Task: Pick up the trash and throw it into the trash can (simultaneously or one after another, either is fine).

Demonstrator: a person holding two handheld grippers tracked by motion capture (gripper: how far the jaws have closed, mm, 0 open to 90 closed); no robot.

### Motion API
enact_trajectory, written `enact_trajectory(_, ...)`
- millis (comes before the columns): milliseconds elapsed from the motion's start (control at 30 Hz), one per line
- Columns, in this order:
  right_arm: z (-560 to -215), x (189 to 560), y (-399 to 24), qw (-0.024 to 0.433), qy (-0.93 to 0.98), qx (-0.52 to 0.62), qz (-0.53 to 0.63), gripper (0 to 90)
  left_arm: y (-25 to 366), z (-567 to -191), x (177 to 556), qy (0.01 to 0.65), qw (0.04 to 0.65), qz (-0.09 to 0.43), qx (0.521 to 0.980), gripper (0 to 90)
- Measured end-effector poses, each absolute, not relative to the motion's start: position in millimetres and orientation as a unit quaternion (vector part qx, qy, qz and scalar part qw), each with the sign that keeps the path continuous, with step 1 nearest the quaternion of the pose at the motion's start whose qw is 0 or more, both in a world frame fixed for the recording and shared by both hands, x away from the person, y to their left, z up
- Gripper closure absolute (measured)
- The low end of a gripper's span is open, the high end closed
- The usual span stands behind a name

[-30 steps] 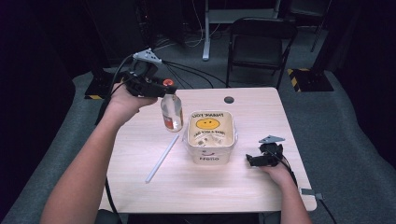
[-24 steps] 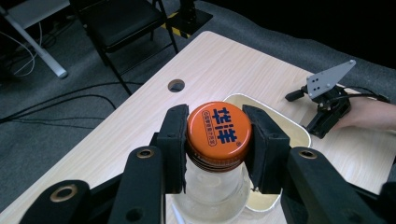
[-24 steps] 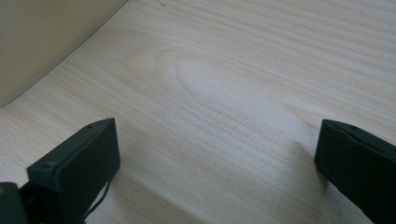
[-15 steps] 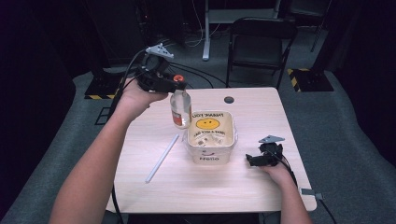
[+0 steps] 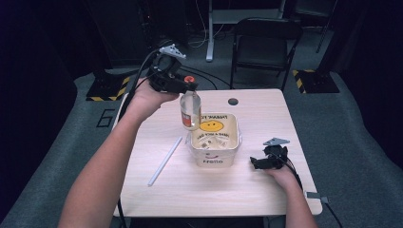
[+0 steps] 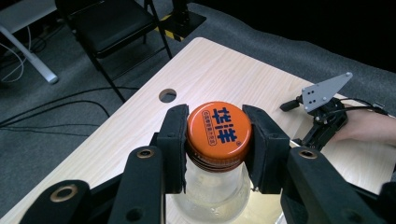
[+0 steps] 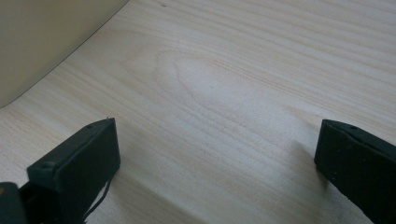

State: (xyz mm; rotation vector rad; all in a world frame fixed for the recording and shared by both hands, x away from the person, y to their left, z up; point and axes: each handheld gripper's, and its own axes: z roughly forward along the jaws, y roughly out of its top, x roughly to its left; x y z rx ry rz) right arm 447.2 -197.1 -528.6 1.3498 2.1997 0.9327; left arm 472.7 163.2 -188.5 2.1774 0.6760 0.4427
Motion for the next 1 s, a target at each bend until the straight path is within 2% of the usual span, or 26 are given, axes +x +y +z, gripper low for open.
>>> enact_trajectory(433,-528,447,-196,0.195,0.784,0.487,0.333,0.0,145,-201,482,0.265,0.404,0.172,0.858,62.7)
enact_trajectory(1000,-528,448,-197,0.198,0.787,0.481,0.332,0.0,131,-237,497,0.271,0.401,0.167,0.859,62.8)
